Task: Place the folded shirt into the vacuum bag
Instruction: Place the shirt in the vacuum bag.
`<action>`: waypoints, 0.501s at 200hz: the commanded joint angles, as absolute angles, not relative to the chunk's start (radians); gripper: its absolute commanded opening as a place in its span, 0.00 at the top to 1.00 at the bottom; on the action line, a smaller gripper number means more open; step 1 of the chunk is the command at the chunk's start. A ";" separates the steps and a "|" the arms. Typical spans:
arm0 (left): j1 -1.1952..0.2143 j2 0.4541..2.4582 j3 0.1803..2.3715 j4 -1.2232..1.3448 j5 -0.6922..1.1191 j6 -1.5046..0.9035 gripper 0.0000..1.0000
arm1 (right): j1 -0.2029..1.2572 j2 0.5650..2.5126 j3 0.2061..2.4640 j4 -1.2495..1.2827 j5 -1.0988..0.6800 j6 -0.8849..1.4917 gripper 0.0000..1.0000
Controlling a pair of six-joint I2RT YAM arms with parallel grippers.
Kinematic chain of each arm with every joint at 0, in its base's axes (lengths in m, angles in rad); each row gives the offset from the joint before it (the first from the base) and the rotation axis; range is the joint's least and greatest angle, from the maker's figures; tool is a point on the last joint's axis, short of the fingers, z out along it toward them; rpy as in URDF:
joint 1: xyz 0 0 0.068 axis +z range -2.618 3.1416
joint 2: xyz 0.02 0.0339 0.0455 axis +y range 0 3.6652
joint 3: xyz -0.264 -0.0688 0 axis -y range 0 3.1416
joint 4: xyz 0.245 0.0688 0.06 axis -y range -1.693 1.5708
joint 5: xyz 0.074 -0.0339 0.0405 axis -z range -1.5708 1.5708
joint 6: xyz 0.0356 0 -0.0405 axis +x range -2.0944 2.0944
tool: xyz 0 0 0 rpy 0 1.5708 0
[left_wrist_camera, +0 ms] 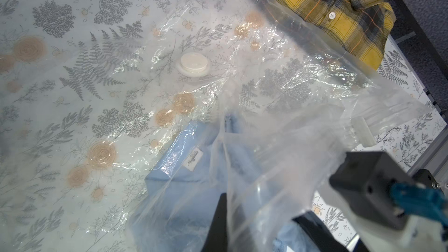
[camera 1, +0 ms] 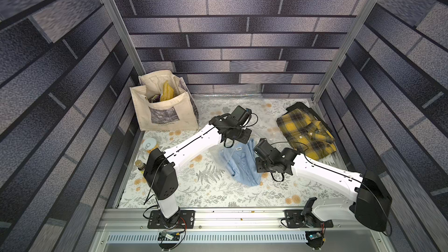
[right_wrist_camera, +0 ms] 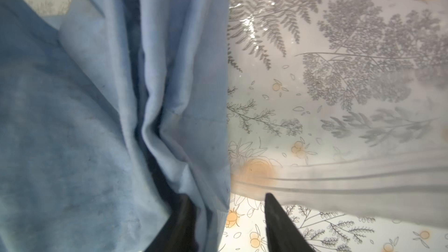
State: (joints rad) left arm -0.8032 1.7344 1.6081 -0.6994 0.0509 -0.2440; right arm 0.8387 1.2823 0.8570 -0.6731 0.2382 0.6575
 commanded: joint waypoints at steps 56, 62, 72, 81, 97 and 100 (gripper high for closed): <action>-0.825 1.744 1.607 -0.701 0.049 -0.288 0.90 | 0.740 1.107 0.720 -0.702 0.304 0.845 0.52; -0.827 1.750 1.614 -0.703 0.048 -0.287 0.90 | 0.739 1.091 0.723 -0.726 0.308 0.851 0.43; -0.831 1.757 1.623 -0.706 0.046 -0.287 0.89 | 0.737 1.063 0.723 -0.759 0.289 0.857 0.37; -0.834 1.761 1.628 -0.704 0.044 -0.288 0.89 | 0.735 1.044 0.721 -0.781 0.248 0.865 0.33; -0.836 1.766 1.627 -0.699 0.044 -0.296 0.89 | 0.736 1.006 0.698 -0.789 0.165 0.905 0.32; -0.836 1.767 1.628 -0.698 0.046 -0.299 0.89 | 0.736 0.998 0.690 -0.786 0.149 0.916 0.32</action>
